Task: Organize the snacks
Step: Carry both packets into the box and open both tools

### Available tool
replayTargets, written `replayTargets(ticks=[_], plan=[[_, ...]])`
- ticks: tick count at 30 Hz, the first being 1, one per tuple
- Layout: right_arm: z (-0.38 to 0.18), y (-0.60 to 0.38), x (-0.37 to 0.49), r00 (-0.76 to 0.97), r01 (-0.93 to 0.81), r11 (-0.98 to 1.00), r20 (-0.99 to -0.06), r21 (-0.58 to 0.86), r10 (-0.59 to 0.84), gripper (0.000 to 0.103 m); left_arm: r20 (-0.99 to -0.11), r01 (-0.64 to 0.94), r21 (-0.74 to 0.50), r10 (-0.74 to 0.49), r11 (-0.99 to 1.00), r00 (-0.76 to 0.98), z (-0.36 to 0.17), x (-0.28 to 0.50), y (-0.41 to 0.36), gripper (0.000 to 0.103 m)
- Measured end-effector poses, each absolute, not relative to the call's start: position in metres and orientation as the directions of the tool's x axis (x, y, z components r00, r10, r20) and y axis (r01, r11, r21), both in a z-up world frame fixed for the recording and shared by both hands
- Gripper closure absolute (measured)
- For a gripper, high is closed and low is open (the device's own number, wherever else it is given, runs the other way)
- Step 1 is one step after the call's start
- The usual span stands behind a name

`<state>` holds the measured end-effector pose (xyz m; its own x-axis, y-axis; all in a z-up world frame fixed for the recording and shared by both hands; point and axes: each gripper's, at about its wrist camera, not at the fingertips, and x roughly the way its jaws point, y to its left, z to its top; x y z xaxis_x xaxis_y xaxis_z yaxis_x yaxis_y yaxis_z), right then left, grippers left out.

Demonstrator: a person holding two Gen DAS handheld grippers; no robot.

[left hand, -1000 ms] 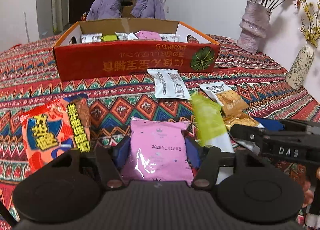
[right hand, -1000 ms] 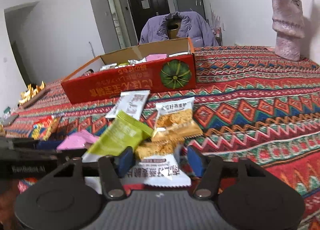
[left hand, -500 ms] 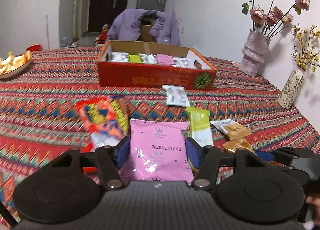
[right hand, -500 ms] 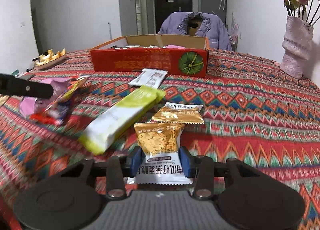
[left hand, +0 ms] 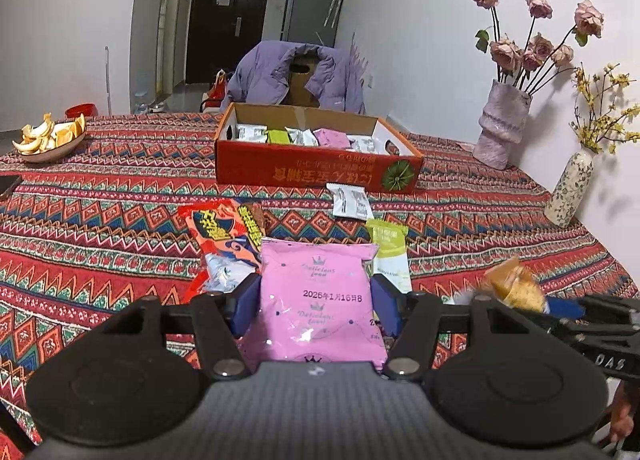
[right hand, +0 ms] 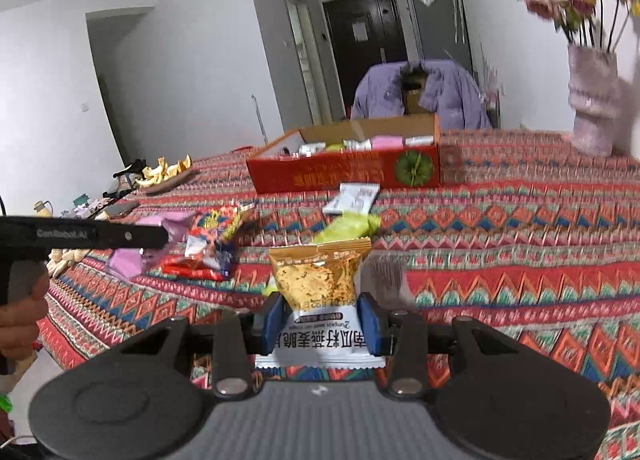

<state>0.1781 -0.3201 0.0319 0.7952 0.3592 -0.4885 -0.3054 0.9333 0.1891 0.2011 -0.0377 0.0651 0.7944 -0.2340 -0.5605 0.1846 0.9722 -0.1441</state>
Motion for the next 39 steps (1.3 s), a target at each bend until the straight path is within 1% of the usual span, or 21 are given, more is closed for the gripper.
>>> replayTargets(ticks=[7,9,11,15,19,21,24,27,30,31,33,35,36,37,39], plan=[[0.051,-0.324,0.22,0.84,-0.296,0.951,-0.449,0.089,0.303,0.063,-0.525,0.201,-0.126,-0.237,0.971,0.817,0.079,0.232,-0.043,0.043],[0.056,-0.324,0.243,0.846,-0.286,0.956,-0.449,0.07,0.286,0.063,-0.519,0.198,-0.112,-0.228,0.974,0.824,0.084,0.254,-0.047,0.043],[0.065,-0.324,0.269,0.847,-0.301,0.951,-0.439,0.066,0.299,0.063,-0.516,0.193,-0.112,-0.223,0.975,0.827,0.088,0.279,-0.049,0.043],[0.077,-0.32,0.329,0.842,-0.322,0.945,-0.439,0.06,0.315,0.063,-0.535,0.196,-0.137,-0.239,0.971,0.811,0.093,0.337,-0.054,0.043],[0.085,-0.315,0.399,0.825,-0.326,0.944,-0.472,0.053,0.312,0.063,-0.545,0.192,-0.149,-0.242,0.97,0.803,0.097,0.413,-0.061,0.043],[0.083,-0.315,0.436,0.815,-0.313,0.948,-0.495,0.061,0.301,0.063,-0.568,0.162,-0.155,-0.222,0.975,0.792,0.093,0.453,-0.064,0.043],[0.073,-0.311,0.487,0.807,-0.288,0.957,-0.528,0.036,0.263,0.063,-0.61,0.129,-0.174,-0.21,0.976,0.764,0.08,0.506,-0.071,0.043],[0.058,-0.31,0.526,0.792,-0.264,0.964,-0.563,0.035,0.237,0.063,-0.638,0.1,-0.141,-0.168,0.985,0.751,0.061,0.544,-0.078,0.043],[0.044,-0.308,0.55,0.776,-0.249,0.968,-0.595,0.015,0.209,0.063,-0.664,0.086,-0.137,-0.155,0.987,0.731,0.041,0.565,-0.08,0.042],[0.039,-0.307,0.554,0.776,-0.242,0.97,-0.6,0.003,0.195,0.063,-0.67,0.081,-0.139,-0.154,0.987,0.727,0.036,0.568,-0.081,0.042],[0.032,-0.306,0.561,0.779,-0.221,0.975,-0.605,-0.017,0.166,0.062,-0.664,0.088,-0.142,-0.161,0.986,0.731,0.029,0.569,-0.079,0.031],[0.03,-0.308,0.559,0.787,-0.216,0.976,-0.595,-0.021,0.161,0.052,-0.646,0.114,-0.139,-0.177,0.984,0.743,0.03,0.566,-0.078,0.027],[0.03,-0.308,0.558,0.793,-0.212,0.977,-0.588,-0.023,0.159,0.044,-0.634,0.119,-0.139,-0.181,0.983,0.752,0.032,0.563,-0.077,0.025],[0.031,-0.309,0.557,0.8,-0.205,0.978,-0.58,-0.024,0.153,0.039,-0.628,0.122,-0.14,-0.183,0.983,0.757,0.036,0.562,-0.076,0.024],[0.036,-0.31,0.552,0.807,-0.205,0.979,-0.569,-0.019,0.157,0.038,-0.615,0.134,-0.133,-0.188,0.982,0.766,0.045,0.557,-0.073,0.024]])
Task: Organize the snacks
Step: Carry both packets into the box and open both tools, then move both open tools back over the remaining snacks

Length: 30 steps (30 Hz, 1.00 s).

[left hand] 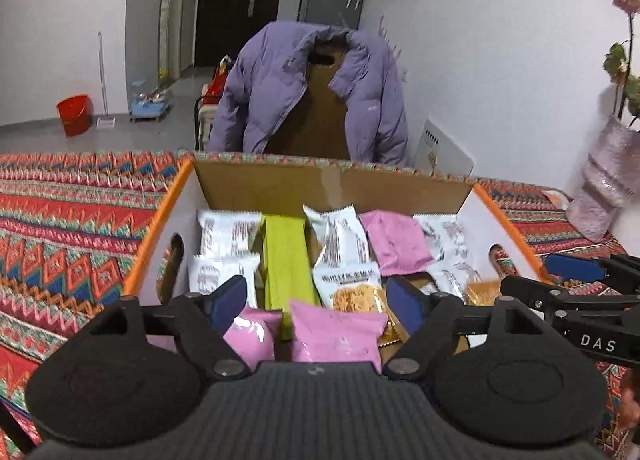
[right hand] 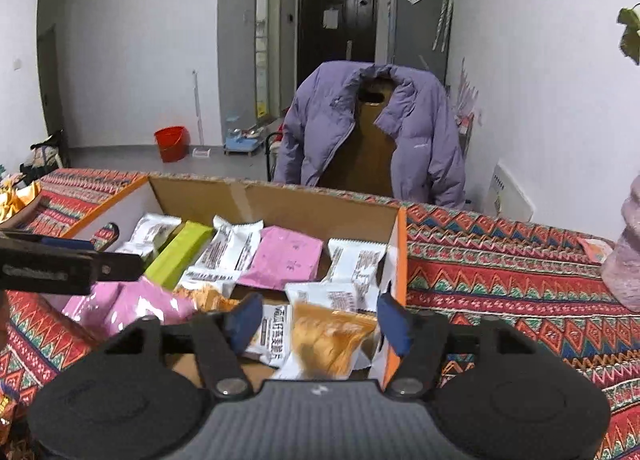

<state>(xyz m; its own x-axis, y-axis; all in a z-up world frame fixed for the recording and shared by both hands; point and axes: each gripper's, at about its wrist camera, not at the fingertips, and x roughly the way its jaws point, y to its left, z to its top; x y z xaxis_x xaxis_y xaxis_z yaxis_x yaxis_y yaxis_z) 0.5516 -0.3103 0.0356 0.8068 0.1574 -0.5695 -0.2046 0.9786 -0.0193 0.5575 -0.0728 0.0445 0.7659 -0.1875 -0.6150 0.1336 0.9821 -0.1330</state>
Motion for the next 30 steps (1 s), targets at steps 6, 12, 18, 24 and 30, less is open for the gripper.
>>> replayTargets(ticks=[6,12,18,24,30], plan=[[0.067,-0.316,0.52,0.836,-0.21,0.978,-0.522,-0.016,0.171,0.036,-0.565,0.141,-0.099,-0.172,0.985,0.807,0.083,0.522,-0.058,0.022],[0.098,-0.323,0.453,0.85,-0.248,0.968,-0.487,-0.033,0.201,0.028,-0.514,0.192,-0.065,-0.198,0.979,0.835,0.117,0.446,-0.041,0.02],[0.103,-0.322,0.361,0.846,-0.303,0.952,-0.474,-0.054,0.243,0.019,-0.451,0.207,0.007,-0.182,0.978,0.874,0.124,0.35,-0.031,0.017],[0.074,-0.316,0.272,0.838,-0.304,0.951,-0.492,-0.061,0.237,0.018,-0.448,0.177,0.016,-0.151,0.984,0.881,0.104,0.266,-0.03,0.016],[0.033,-0.302,0.2,0.818,-0.287,0.958,-0.521,-0.005,0.243,0.017,-0.531,0.147,0.055,-0.096,0.988,0.842,0.053,0.209,-0.047,0.013]])
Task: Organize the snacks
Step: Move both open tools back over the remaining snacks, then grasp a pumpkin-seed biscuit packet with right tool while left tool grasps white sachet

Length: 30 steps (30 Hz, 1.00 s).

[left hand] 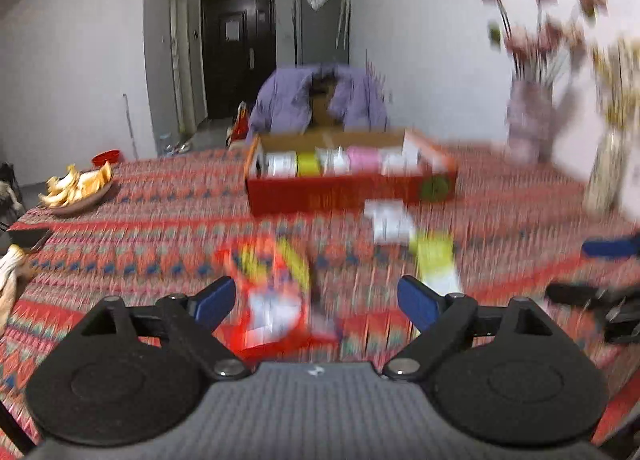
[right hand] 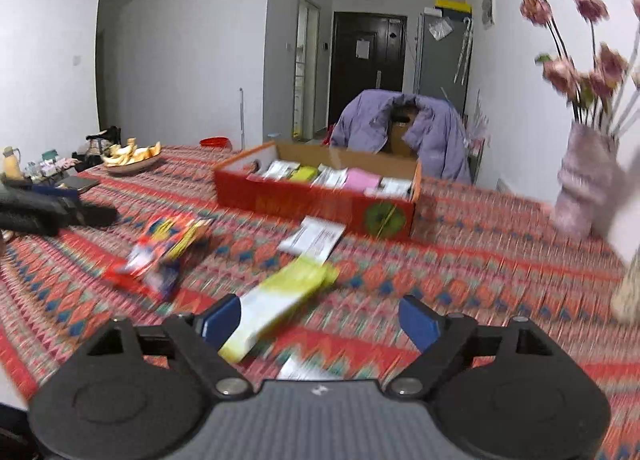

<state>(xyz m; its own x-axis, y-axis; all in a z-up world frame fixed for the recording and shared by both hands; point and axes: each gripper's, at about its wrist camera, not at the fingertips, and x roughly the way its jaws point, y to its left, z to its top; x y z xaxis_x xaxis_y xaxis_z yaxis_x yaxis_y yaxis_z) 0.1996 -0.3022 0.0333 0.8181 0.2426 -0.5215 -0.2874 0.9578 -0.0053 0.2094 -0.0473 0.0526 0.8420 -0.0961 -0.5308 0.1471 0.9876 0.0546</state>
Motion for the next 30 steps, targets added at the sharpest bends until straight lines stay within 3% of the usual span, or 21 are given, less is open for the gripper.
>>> replayTargets(ticks=[4,8,13,17,20,22,30], plan=[[0.008,-0.302,0.172,0.799,-0.251,0.968,-0.559,0.025,0.222,0.017,-0.576,0.144,0.029,-0.101,0.989,0.811,0.036,0.186,-0.046,0.013],[-0.002,-0.305,0.159,0.792,-0.221,0.974,-0.575,0.044,0.206,0.017,-0.562,0.149,0.059,-0.09,0.987,0.822,0.033,0.173,-0.045,0.013],[-0.01,-0.301,0.17,0.812,-0.182,0.978,-0.544,0.106,0.21,0.018,-0.559,0.148,0.046,-0.097,0.988,0.823,0.036,0.172,-0.042,0.013],[-0.026,-0.291,0.193,0.801,-0.141,0.985,-0.574,0.094,0.17,0.021,-0.57,0.145,0.051,-0.09,0.988,0.816,0.035,0.178,-0.04,0.013],[-0.037,-0.281,0.201,0.808,-0.125,0.992,-0.579,0.01,0.107,0.032,-0.582,0.138,0.061,-0.077,0.989,0.81,0.033,0.187,-0.039,0.013],[-0.04,-0.28,0.202,0.813,-0.134,0.991,-0.573,-0.006,0.106,0.045,-0.583,0.141,0.056,-0.082,0.988,0.808,0.033,0.194,-0.04,0.013],[-0.027,-0.321,0.221,0.817,-0.112,0.993,-0.565,0.048,0.119,0.057,-0.572,0.232,-0.004,-0.193,0.973,0.797,0.038,0.25,-0.073,0.014]])
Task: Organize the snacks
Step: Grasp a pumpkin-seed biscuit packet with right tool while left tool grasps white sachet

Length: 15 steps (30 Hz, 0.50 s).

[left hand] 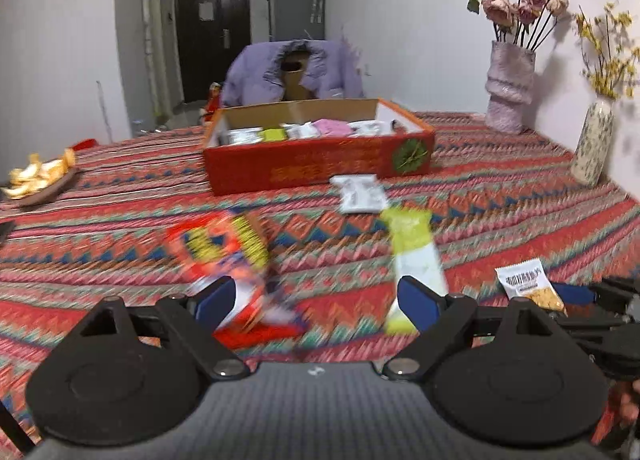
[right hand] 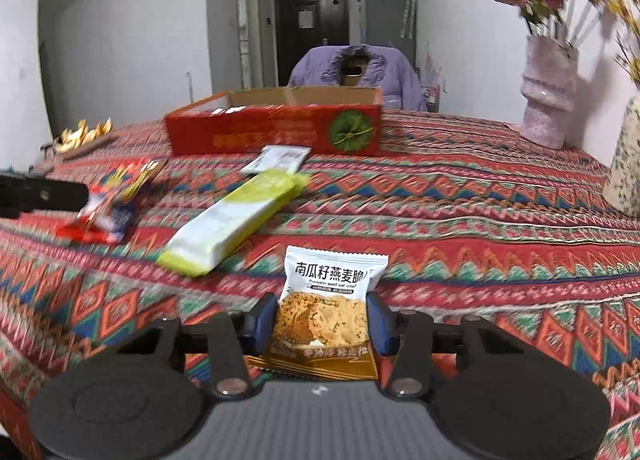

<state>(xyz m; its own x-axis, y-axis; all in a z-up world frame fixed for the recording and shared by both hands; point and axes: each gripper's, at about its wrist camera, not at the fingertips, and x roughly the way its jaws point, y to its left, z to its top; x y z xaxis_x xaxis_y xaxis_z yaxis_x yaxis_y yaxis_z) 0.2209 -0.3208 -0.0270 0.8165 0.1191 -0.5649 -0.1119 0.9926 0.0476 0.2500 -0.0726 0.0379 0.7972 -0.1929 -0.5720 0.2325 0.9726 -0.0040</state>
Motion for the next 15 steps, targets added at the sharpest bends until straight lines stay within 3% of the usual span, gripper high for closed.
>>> replayTargets(ticks=[5,8,15], plan=[[-0.004,-0.347,0.251,0.852,-0.103,0.994,-0.512,0.046,0.112,0.057,-0.625,0.281,-0.071,-0.262,0.957,0.736,0.032,0.332,-0.117,0.025],[0.011,-0.355,0.274,0.87,-0.102,0.994,-0.481,0.036,0.107,0.057,-0.658,0.289,-0.049,-0.248,0.956,0.711,0.018,0.384,-0.146,0.031],[0.022,-0.37,0.316,0.876,-0.125,0.988,-0.457,0.093,0.154,0.057,-0.694,0.27,0.016,-0.184,0.963,0.696,-0.014,0.458,-0.182,0.033]])
